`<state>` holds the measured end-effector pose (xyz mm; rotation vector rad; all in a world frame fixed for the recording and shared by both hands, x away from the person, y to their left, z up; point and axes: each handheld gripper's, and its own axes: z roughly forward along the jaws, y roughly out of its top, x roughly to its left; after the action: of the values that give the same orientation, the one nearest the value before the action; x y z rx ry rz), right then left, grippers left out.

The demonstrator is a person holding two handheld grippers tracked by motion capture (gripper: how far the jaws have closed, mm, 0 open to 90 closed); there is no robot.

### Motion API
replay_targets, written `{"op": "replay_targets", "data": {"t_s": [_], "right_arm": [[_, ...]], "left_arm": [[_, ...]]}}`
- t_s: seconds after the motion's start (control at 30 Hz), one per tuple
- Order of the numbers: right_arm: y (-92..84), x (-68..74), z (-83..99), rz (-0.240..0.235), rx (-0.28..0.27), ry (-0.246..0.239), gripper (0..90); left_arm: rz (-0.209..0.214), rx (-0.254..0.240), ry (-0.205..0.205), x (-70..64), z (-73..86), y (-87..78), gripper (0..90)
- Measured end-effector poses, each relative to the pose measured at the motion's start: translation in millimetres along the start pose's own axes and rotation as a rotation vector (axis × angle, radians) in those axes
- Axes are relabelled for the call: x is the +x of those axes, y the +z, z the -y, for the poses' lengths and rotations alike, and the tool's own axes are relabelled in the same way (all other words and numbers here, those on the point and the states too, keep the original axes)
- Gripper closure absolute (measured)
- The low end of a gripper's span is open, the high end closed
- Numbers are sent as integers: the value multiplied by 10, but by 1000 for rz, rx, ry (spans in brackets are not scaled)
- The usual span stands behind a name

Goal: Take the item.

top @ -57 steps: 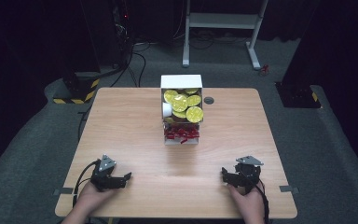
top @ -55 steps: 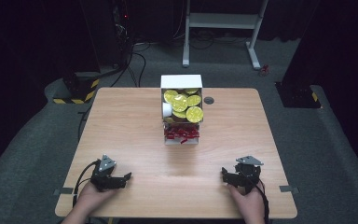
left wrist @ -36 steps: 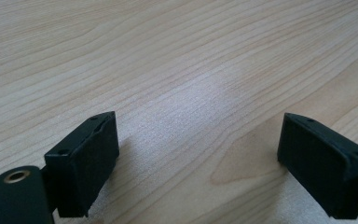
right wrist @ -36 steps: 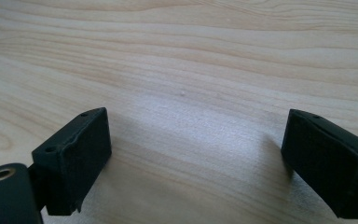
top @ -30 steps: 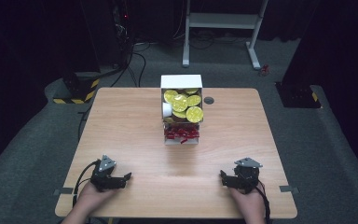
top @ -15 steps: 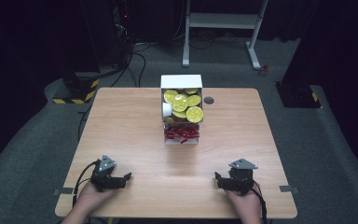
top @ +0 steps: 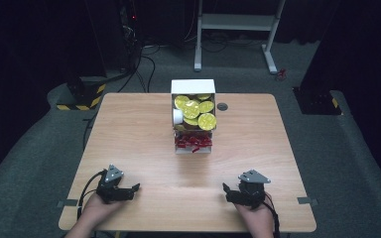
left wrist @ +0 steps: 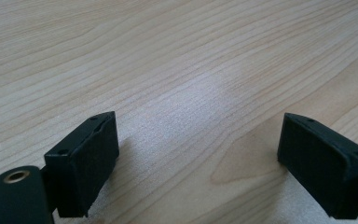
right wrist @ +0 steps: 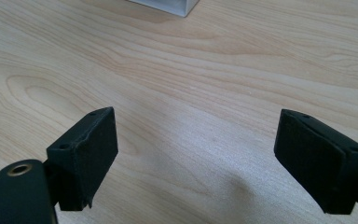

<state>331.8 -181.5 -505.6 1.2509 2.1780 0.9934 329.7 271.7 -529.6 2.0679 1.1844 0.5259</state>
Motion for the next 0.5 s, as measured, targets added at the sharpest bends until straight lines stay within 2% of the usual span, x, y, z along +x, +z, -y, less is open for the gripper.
{"op": "replay_targets", "data": {"t_s": [0.2,0.5], "right_arm": [[-26,27,-13,-19,-23,7,148],[-67,-5,-11,-38,-58,18,136]], "left_arm": [[0,0,0,0,0,0,127],[-3,-1,-4,-6,4,-1,128]]}}
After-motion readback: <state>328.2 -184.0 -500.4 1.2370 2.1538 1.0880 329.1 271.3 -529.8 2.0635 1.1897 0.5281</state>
